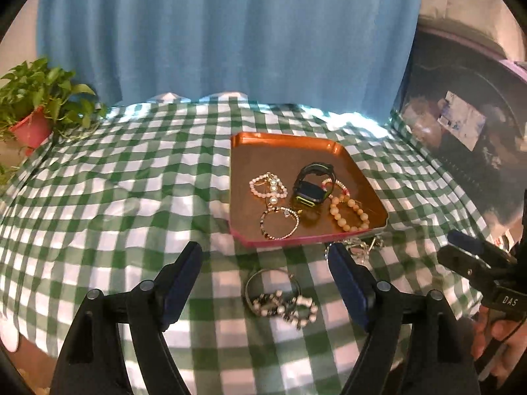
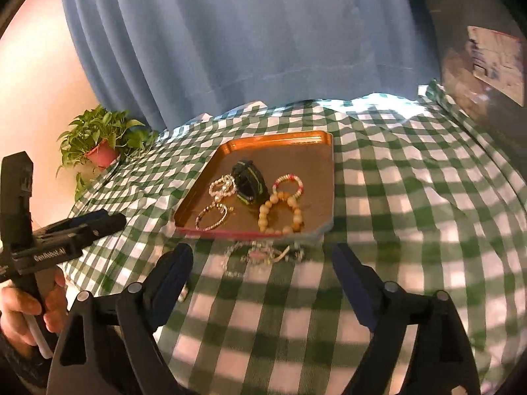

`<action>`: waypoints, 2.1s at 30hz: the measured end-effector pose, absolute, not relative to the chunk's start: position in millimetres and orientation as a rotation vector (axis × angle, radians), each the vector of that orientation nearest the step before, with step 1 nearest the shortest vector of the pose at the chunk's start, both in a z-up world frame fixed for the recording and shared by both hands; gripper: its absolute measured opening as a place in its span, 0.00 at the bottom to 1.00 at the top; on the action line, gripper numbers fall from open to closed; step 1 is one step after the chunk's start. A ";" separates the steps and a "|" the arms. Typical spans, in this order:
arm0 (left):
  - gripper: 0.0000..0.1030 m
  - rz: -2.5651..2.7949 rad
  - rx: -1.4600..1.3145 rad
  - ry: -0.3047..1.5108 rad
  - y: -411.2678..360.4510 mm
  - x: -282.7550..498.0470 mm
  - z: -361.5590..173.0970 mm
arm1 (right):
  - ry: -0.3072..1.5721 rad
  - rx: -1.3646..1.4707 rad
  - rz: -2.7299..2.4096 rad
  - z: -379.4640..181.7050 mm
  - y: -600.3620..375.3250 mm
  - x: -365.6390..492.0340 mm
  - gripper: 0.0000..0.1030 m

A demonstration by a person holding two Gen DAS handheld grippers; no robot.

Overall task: Organize jewelry
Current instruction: 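Reach the left gripper to the black-white beaded bangles while the right reaches the silver chain bracelet, then grasp the beaded bangle stack with the left gripper while the right grasps the chain bracelet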

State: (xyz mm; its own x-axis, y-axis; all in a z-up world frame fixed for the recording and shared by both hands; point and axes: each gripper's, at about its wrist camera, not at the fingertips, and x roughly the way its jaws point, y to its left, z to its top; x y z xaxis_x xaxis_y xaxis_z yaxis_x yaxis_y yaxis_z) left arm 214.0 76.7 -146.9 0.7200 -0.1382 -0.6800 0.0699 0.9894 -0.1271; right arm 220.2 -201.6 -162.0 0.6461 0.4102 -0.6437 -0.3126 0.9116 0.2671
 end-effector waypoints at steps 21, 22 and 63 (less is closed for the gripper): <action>0.52 -0.172 -0.053 0.762 73.6 159.9 -192.7 | 0.766 0.107 0.458 -179.3 -182.8 168.4 0.57; 0.45 -0.181 -0.067 0.784 74.6 165.2 -196.1 | 0.778 0.101 0.463 -182.6 -180.3 170.7 0.54; 0.04 -0.166 -0.136 0.854 94.4 239.8 -206.7 | 0.919 0.184 0.347 -240.6 -191.8 298.2 0.05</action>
